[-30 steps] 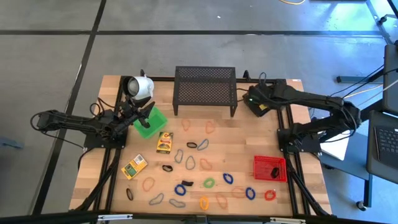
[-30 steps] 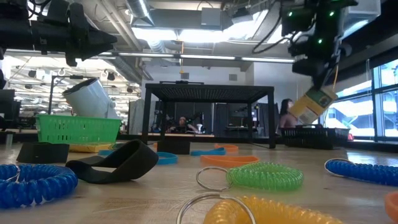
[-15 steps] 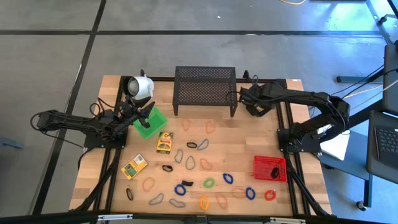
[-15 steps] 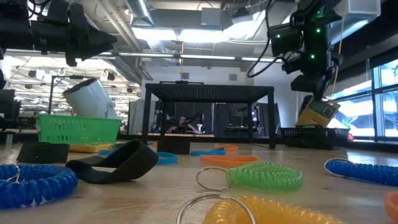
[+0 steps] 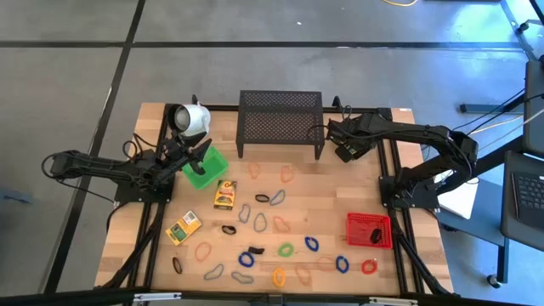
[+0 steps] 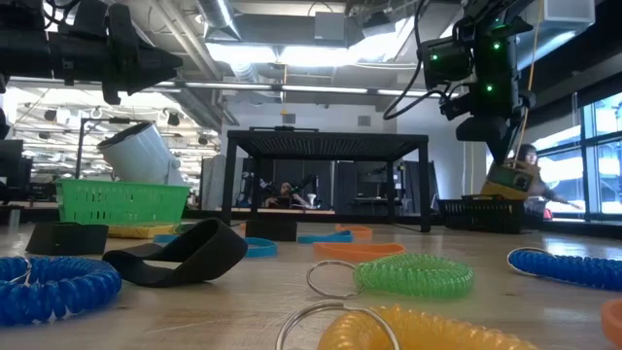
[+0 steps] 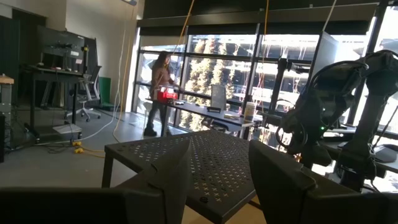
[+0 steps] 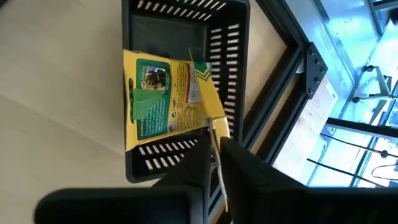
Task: Pick & Place Office Desk Supplies
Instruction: Put the top right crayon box into the black bin, then put the black rubber band into the red bin
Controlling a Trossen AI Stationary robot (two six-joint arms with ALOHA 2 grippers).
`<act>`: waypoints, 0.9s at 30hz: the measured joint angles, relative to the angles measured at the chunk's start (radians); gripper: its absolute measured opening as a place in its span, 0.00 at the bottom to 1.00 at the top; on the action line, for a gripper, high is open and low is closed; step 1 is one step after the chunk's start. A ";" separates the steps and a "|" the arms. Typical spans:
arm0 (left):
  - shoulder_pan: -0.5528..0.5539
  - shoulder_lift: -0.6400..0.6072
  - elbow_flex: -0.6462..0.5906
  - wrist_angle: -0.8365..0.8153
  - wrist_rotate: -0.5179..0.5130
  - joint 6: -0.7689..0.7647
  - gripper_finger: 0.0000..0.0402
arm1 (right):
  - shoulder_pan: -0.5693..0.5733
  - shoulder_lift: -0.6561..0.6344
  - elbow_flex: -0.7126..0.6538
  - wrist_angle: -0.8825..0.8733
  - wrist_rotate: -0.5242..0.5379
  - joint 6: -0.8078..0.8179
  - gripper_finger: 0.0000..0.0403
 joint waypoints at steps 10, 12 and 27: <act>0.000 0.000 0.000 0.000 0.000 0.000 0.39 | 0.000 0.000 0.000 0.000 0.001 -0.026 0.20; 0.000 0.000 0.000 0.000 0.000 0.000 0.39 | 0.000 0.000 0.000 0.000 0.000 -0.031 0.23; 0.000 0.000 0.000 0.000 0.000 0.000 0.39 | 0.017 -0.136 0.000 -0.003 -0.232 -0.079 0.28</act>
